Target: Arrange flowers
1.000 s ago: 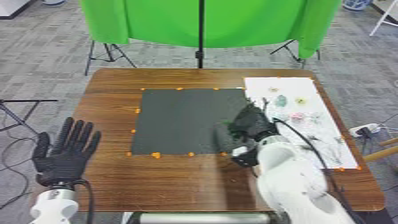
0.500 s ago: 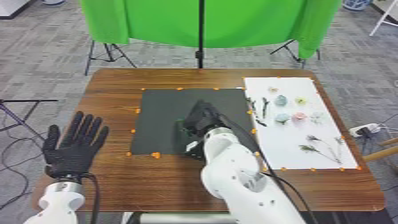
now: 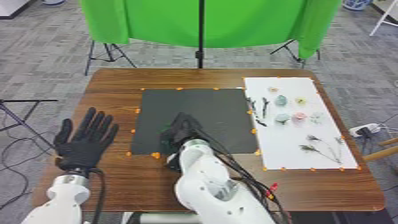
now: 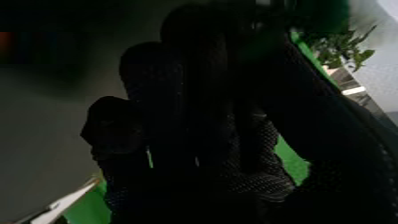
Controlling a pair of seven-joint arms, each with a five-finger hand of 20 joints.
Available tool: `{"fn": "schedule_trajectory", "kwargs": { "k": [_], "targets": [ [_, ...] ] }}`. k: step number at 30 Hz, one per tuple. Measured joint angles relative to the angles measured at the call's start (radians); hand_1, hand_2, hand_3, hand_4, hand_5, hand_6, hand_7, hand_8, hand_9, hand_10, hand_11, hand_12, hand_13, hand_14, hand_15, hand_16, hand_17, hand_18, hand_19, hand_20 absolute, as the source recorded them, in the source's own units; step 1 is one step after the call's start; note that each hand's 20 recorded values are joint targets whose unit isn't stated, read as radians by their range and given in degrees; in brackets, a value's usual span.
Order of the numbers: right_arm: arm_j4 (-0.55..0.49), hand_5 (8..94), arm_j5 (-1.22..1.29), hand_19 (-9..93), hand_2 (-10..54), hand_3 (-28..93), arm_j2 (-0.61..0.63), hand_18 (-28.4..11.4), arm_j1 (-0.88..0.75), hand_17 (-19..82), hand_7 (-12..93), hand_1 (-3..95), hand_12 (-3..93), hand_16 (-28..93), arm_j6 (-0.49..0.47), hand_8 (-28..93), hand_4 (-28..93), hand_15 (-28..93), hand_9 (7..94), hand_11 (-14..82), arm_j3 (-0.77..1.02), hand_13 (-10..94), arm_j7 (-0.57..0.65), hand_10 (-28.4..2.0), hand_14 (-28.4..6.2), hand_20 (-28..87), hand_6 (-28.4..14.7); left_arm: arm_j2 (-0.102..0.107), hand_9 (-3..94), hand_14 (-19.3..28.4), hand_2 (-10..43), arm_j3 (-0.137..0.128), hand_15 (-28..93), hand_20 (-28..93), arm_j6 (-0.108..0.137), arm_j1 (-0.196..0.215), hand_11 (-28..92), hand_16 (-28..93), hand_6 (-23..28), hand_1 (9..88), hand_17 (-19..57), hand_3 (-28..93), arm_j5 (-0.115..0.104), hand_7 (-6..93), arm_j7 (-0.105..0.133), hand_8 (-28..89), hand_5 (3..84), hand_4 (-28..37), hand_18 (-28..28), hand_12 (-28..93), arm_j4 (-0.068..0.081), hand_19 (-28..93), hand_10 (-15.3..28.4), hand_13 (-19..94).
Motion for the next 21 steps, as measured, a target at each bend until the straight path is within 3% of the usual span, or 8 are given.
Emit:
{"fn": "schedule_trajectory", "kwargs": {
  "k": [3,13,17,21],
  "targets": [
    [0.0,72.2,0.001,93,-8.9,81,-0.005,-27.8,-0.01,40,24,34.1,23.3,22,0.001,-11,-22,70,78.5,35.5,-0.007,68,-0.002,-18.5,-17.6,58,-6.4,0.001,37.2,15.8,15.9,0.001,32,12,0.0,-0.004,18,-6,9.8,21.6,-8.3,75,0.0,8.0,-0.004,-8,44.3,-28.3,13.7,9,0.001,34,15.4,28],
    [0.001,63.4,0.022,93,-3.2,81,-0.009,-27.4,-0.018,40,14,29.7,20.2,20,0.018,-11,-23,68,73.4,31.5,-0.006,67,-0.013,-20.7,-17.7,59,-9.9,0.001,37.2,15.8,16.0,0.005,32,12,-0.002,-0.01,18,-6,9.8,21.7,-8.3,75,0.0,8.1,-0.007,-8,44.3,-28.3,13.7,9,0.009,34,15.5,28],
    [-0.048,65.6,0.062,93,2.0,81,0.017,-27.2,-0.019,40,14,27.2,19.9,20,0.002,-10,-22,68,74.3,31.0,-0.008,67,-0.028,-21.2,-18.2,58,-9.8,-0.007,37.2,15.8,16.0,-0.008,32,12,-0.01,0.002,18,-6,9.8,21.8,-8.4,75,-0.002,8.1,0.014,-8,44.3,-28.3,13.8,9,0.003,34,15.4,28],
    [-0.147,74.1,0.101,93,5.6,79,0.092,-27.6,-0.014,42,17,26.4,24.1,23,-0.058,-10,-21,72,79.2,37.7,-0.012,70,-0.039,-20.5,-18.5,59,-7.7,-0.021,37.2,15.8,16.1,-0.044,32,12,-0.02,0.039,18,-6,9.8,21.8,-8.3,75,-0.003,8.1,0.053,-8,44.4,-28.3,13.7,9,-0.017,34,15.5,28]
  ]
}}
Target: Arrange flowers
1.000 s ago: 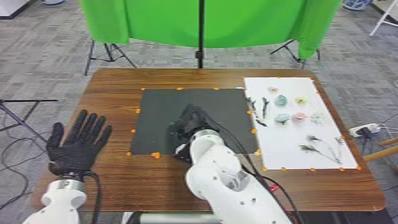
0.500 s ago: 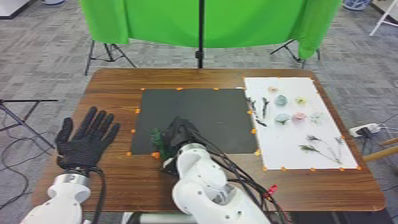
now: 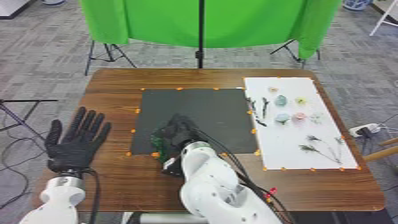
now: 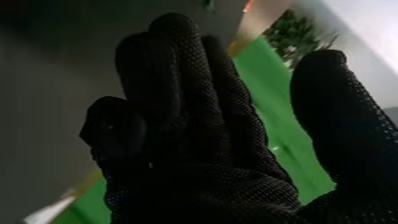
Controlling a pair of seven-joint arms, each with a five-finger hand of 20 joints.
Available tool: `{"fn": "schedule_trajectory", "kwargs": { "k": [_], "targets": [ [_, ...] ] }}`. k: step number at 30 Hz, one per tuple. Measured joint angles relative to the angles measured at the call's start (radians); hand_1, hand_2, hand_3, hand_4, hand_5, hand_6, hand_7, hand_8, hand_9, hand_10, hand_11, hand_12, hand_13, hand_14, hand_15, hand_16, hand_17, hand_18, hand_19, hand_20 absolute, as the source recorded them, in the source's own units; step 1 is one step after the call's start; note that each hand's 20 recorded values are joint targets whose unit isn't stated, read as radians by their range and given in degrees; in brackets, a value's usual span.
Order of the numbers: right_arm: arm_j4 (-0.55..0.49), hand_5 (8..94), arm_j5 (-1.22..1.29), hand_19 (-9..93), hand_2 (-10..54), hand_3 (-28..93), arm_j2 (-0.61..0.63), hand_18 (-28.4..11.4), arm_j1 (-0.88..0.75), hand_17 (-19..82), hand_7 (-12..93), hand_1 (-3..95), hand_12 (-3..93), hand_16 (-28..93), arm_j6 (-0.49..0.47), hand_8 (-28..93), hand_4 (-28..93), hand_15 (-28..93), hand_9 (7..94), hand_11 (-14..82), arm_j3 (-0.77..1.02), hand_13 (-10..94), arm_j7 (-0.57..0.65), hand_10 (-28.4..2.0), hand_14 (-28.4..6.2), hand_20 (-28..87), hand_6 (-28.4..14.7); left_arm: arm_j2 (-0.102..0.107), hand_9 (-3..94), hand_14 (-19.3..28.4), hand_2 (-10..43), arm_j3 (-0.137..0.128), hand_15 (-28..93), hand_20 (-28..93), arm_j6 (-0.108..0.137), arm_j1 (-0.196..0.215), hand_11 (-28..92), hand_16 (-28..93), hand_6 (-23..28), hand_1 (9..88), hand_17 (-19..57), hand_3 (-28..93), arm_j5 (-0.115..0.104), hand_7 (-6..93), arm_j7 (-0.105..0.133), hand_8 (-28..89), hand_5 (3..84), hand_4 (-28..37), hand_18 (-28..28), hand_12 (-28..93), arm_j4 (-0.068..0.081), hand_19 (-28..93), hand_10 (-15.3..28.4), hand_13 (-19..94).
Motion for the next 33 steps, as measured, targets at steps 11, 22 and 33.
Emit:
{"fn": "schedule_trajectory", "kwargs": {
  "k": [11,22,33],
  "targets": [
    [-0.062,79.4,0.011,93,9.7,78,0.094,-28.2,-0.004,43,23,25.6,26.0,26,-0.231,-10,-19,72,82.3,38.7,0.036,72,-0.002,-20.3,-18.6,59,-6.3,-0.005,37.2,15.8,16.1,-0.009,32,12,-0.004,0.028,18,-6,9.8,21.9,-8.4,75,-0.002,8.1,0.003,-8,44.4,-28.3,13.7,9,-0.003,34,15.4,28],
    [-0.046,77.4,0.004,93,10.0,78,0.039,-28.2,-0.015,41,19,25.5,23.8,25,-0.283,-11,-19,70,81.1,33.5,-0.009,71,-0.024,-20.4,-18.4,56,-6.7,0.006,37.3,15.8,16.3,0.042,32,12,0.002,-0.027,18,-6,9.8,21.7,-8.5,75,-0.001,8.2,-0.051,-8,44.5,-28.3,13.7,9,0.016,34,15.5,28],
    [0.022,77.1,-0.077,93,9.1,78,-0.024,-28.2,-0.009,41,21,24.3,23.5,25,-0.199,-10,-19,70,80.9,33.2,-0.011,71,-0.039,-20.5,-18.3,55,-6.9,0.01,37.3,15.8,16.4,0.062,33,12,0.018,-0.058,18,-6,9.8,21.7,-8.4,75,-0.001,8.4,-0.082,-8,44.5,-28.3,13.7,9,0.031,34,15.5,28]
  ]
}}
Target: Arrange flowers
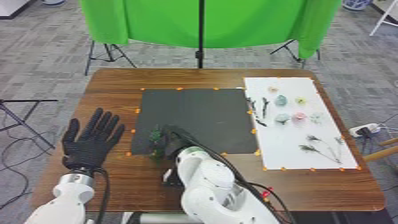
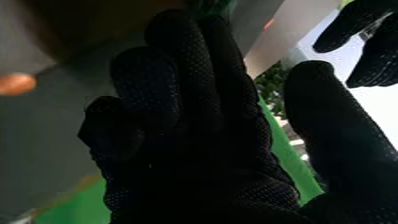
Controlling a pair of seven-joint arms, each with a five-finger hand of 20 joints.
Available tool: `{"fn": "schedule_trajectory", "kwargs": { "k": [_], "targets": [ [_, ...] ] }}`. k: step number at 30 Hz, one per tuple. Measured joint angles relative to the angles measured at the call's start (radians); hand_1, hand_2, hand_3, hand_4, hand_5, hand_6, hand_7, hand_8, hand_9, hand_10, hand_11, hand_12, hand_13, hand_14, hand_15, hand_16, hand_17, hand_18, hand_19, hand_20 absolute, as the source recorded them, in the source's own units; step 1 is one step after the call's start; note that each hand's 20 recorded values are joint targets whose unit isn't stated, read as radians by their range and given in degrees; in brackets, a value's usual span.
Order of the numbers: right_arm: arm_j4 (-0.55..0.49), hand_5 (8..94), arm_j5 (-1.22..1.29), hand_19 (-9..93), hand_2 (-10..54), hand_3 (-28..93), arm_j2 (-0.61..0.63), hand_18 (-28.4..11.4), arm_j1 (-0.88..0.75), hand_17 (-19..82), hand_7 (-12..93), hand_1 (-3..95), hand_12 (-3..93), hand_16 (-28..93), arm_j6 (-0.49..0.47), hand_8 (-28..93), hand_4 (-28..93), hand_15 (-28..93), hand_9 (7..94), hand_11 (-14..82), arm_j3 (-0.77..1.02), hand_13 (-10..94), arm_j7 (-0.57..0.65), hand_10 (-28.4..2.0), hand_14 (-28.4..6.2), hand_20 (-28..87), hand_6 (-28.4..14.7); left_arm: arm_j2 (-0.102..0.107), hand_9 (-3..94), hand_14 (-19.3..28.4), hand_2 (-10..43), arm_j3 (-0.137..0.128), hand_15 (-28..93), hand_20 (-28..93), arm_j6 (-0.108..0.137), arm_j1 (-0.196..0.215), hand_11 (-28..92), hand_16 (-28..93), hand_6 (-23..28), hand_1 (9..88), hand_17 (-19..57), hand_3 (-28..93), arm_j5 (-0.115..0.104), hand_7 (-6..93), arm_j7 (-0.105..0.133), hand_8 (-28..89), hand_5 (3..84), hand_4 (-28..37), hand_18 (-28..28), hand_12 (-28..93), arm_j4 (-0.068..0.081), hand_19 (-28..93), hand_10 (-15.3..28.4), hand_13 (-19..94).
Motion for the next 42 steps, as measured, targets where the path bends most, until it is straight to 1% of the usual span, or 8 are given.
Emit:
{"fn": "schedule_trajectory", "kwargs": {
  "k": [5,9,12,17,25,28,34,42],
  "targets": [
    [-0.035,69.6,-0.026,93,6.6,79,0.032,-27.8,-0.002,41,42,22.9,24.8,24,0.005,-10,-18,72,74.7,38.6,0.014,68,-0.022,-21.4,-18.2,56,-7.4,-0.016,37.3,15.9,16.4,-0.02,33,12,-0.006,0.018,18,-6,9.8,21.7,-8.4,75,-0.001,8.3,0.018,-9,44.4,-28.3,13.7,9,-0.005,34,15.6,28],
    [-0.104,63.6,-0.046,93,4.6,79,0.089,-27.0,-0.016,39,52,23.1,24.9,24,0.114,-16,-19,73,70.7,41.2,0.04,65,-0.035,-22.2,-18.5,56,-8.5,-0.032,37.3,15.8,16.4,-0.04,33,12,-0.01,0.047,18,-7,9.8,21.7,-8.4,75,-0.002,8.2,0.038,-8,44.2,-28.3,13.7,9,-0.017,34,15.6,28],
    [-0.173,64.8,-0.042,93,3.7,79,0.128,-26.9,-0.048,38,38,23.6,23.8,23,0.184,-13,-19,72,69.8,39.6,0.123,63,-0.037,-22.7,-18.9,54,-8.7,-0.041,37.3,15.8,16.4,-0.049,33,12,-0.011,0.065,18,-7,9.8,21.7,-8.4,75,-0.003,8.2,0.048,-8,44.2,-28.3,13.7,9,-0.023,34,15.6,28],
    [-0.257,59.6,0.088,93,-6.8,78,0.201,-26.8,-0.086,35,21,24.0,23.3,22,0.132,-10,-20,72,63.9,39.7,0.347,58,0.002,-23.2,-20.1,52,-10.6,-0.044,37.3,15.8,16.4,-0.057,33,12,-0.018,0.088,18,-7,9.8,21.7,-8.4,75,-0.002,8.2,0.062,-8,44.1,-28.3,13.7,9,-0.036,34,15.6,28],
    [-0.335,57.3,-0.091,91,-9.5,80,0.374,-27.0,-0.273,29,22,26.7,22.7,19,0.16,-11,-26,72,54.8,43.0,0.659,48,0.059,-23.4,-21.6,49,-10.7,-0.048,37.3,15.8,16.4,-0.067,33,12,-0.019,0.12,18,-7,9.9,21.8,-8.4,75,-0.004,8.3,0.079,-8,43.6,-28.3,13.7,9,-0.058,34,15.6,28],
    [-0.342,57.1,-0.15,86,-9.5,81,0.398,-27.3,-0.37,24,22,26.0,21.4,17,0.169,-12,-28,70,52.4,40.4,0.759,41,0.074,-23.9,-23.2,46,-10.6,-0.053,37.2,15.8,16.4,-0.067,33,12,-0.018,0.124,18,-7,9.9,21.8,-8.3,75,-0.005,8.4,0.08,-8,43.7,-28.3,13.7,9,-0.058,34,15.5,28],
    [-0.327,56.5,-0.196,86,-9.5,82,0.476,-27.3,-0.505,24,22,27.1,21.3,15,0.165,-12,-28,69,50.4,39.8,0.802,38,0.075,-23.9,-23.5,46,-10.4,-0.059,37.2,15.8,16.4,-0.067,33,12,-0.018,0.122,18,-7,9.8,21.8,-8.4,75,-0.005,8.6,0.083,-8,44.0,-28.3,13.7,9,-0.055,34,15.6,28],
    [-0.291,53.3,-0.249,86,-9.5,86,0.486,-26.5,-0.562,25,21,34.1,20.0,14,0.123,-12,-28,69,47.6,37.7,0.82,39,0.072,-22.8,-21.5,44,-10.0,-0.059,37.3,15.8,16.6,-0.064,33,12,-0.018,0.117,18,-7,9.9,22.0,-8.5,75,-0.005,8.5,0.084,-9,44.2,-28.3,13.8,9,-0.05,35,15.6,28]
  ]
}}
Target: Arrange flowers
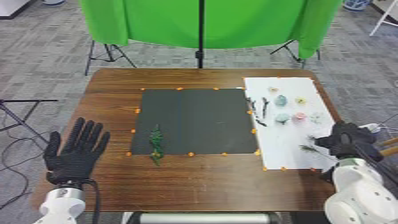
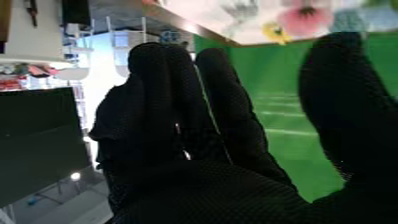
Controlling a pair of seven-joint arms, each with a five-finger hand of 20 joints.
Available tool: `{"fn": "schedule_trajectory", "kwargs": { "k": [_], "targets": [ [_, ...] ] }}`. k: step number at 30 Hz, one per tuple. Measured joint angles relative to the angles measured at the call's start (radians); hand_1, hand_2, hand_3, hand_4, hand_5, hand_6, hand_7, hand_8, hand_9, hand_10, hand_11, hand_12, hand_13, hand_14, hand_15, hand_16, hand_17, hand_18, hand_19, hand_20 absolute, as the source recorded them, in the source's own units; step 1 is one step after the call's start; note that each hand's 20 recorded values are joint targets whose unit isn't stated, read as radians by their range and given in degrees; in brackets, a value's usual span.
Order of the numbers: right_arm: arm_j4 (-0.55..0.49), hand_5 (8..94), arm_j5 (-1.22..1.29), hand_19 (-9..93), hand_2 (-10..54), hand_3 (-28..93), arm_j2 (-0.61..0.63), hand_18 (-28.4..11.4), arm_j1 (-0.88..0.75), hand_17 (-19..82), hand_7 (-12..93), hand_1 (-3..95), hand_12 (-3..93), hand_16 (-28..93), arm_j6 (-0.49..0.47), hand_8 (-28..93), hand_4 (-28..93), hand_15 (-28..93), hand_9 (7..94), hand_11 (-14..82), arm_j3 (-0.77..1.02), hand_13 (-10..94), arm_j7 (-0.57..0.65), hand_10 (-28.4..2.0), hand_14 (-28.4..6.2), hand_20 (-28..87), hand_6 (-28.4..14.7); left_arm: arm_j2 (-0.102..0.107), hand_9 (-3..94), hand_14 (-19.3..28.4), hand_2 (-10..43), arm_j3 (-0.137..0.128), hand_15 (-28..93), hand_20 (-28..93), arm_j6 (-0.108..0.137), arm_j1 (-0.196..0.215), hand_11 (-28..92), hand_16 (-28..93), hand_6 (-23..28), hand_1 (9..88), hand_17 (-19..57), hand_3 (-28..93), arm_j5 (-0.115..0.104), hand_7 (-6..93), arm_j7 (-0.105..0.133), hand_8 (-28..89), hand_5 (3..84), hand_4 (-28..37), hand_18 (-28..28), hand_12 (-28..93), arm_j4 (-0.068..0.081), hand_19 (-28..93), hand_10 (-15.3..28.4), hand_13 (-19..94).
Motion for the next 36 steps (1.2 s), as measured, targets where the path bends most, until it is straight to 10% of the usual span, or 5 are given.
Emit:
{"fn": "schedule_trajectory", "kwargs": {
  "k": [9,16,36],
  "targets": [
    [0.058,66.6,-0.014,88,-9.5,81,-0.006,-25.2,0.003,29,28,42.0,20.7,16,-0.006,-9,-28,65,64.2,37.9,-0.001,55,0.002,-18.6,-17.2,40,-5.2,-0.001,37.3,15.8,16.9,0.003,33,12,0.001,-0.001,18,-7,9.9,22.5,-8.4,75,-0.006,8.8,-0.001,-9,44.3,-28.3,13.7,9,0.002,35,15.6,28],
    [0.117,73.2,0.003,88,-9.5,77,-0.007,-24.5,0.016,32,40,58.3,42.1,34,0.072,2,-28,58,79.8,21.7,-0.018,66,0.004,-12.7,-12.4,39,-3.0,-0.009,37.6,15.8,17.5,0.0,33,12,0.003,0.004,19,-7,10.0,24.0,-8.4,75,-0.007,9.0,-0.003,-9,44.7,-28.3,13.7,9,0.0,35,15.8,28],
    [-0.016,70.2,0.203,93,-9.5,90,-0.005,-24.7,0.084,38,51,43.2,43.6,32,0.254,14,-13,65,81.7,26.7,-0.118,69,0.071,-13.6,-13.9,53,-2.7,-0.013,37.8,15.9,17.7,-0.006,34,12,0.021,0.029,19,-7,10.0,24.2,-8.4,76,-0.035,9.3,-0.003,-9,45.0,-28.3,13.7,9,-0.01,36,15.8,28]
  ]
}}
